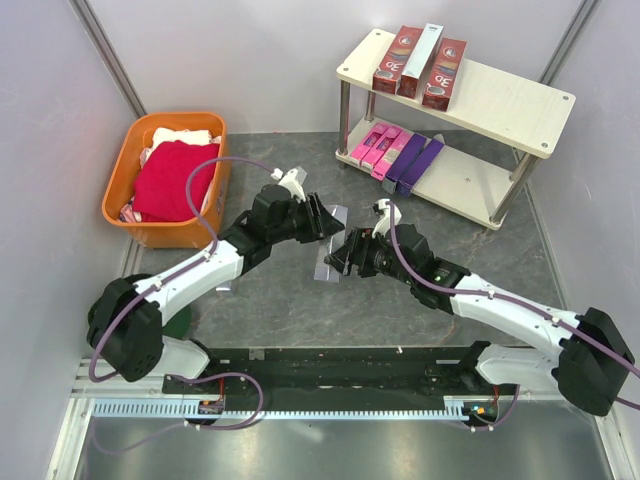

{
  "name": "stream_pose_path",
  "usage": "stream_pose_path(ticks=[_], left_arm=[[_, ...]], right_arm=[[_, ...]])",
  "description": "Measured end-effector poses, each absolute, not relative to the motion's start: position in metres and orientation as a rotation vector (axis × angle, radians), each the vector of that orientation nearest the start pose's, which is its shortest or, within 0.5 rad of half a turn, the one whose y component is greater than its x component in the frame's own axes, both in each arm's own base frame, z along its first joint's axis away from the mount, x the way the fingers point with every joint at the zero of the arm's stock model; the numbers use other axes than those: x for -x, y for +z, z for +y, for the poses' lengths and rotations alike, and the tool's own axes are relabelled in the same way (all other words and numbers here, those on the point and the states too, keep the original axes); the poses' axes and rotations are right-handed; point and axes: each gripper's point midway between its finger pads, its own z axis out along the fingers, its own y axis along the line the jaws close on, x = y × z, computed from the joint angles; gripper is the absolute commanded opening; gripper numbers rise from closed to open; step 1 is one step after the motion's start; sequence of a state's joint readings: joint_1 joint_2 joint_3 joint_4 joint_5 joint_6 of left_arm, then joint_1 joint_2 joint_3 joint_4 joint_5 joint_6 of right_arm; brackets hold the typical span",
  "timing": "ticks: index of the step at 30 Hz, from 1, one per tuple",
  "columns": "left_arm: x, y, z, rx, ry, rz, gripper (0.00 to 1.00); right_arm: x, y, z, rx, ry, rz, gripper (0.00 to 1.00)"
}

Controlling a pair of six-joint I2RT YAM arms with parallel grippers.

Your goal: Place and organize the toothpastes onto the shelf

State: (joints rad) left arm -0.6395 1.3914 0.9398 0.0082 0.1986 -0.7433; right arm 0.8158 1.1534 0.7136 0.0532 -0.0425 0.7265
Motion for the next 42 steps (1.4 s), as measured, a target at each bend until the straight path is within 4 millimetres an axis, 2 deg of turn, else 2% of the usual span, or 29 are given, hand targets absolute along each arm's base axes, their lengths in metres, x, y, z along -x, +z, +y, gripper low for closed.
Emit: stream_pose_path(ticks=[4, 5, 9, 12, 13, 14, 15, 18, 26, 34, 39, 42], left_arm=[[-0.303, 0.201, -0.308, -0.022, -1.102, 2.143, 0.46], [-0.302, 0.202, -0.309, -0.023, -1.111, 2.139, 0.46], [-0.303, 0.203, -0.309, -0.020, -1.119, 2.131, 0.48], [-0.304, 0.204, -0.307, -0.017, -1.117, 2.124, 0.61], [-0.304, 0.205, -0.307, -0.018, -1.119, 2.122, 0.76], [-0.303, 0.207, -0.307, -0.017, -1.121, 2.118, 0.83], [-0.303, 0.209, -0.307, -0.019, -1.124, 2.113, 0.94], [-0.300, 0.217, -0.306, -0.018, -1.140, 2.095, 1.00], [-0.295, 0.235, -0.289, -0.020, -1.067, 2.054, 1.00], [-0.292, 0.255, -0.252, -0.008, -0.884, 1.986, 1.00], [-0.293, 0.254, -0.233, 0.007, -0.775, 1.982, 1.00], [-0.293, 0.251, -0.226, 0.013, -0.732, 1.989, 1.00]], right_arm=[[-0.238, 0.178, 0.306, 0.098, 1.038, 2.101, 0.62], [-0.239, 0.178, 0.308, 0.092, 1.046, 2.095, 0.53], [-0.241, 0.179, 0.315, 0.075, 1.072, 2.080, 0.35], [-0.243, 0.178, 0.314, 0.047, 1.068, 2.082, 0.28], [-0.243, 0.177, 0.313, 0.046, 1.062, 2.081, 0.27], [-0.243, 0.177, 0.313, 0.044, 1.057, 2.081, 0.27], [-0.243, 0.177, 0.313, 0.045, 1.054, 2.080, 0.27], [-0.244, 0.171, 0.308, 0.037, 1.020, 2.100, 0.26], [-0.243, 0.162, 0.302, 0.031, 0.974, 2.136, 0.25], [-0.242, 0.159, 0.299, 0.036, 0.955, 2.145, 0.25], [-0.241, 0.157, 0.297, 0.054, 0.932, 2.161, 0.25], [-0.243, 0.166, 0.297, 0.070, 0.915, 2.157, 0.25]])
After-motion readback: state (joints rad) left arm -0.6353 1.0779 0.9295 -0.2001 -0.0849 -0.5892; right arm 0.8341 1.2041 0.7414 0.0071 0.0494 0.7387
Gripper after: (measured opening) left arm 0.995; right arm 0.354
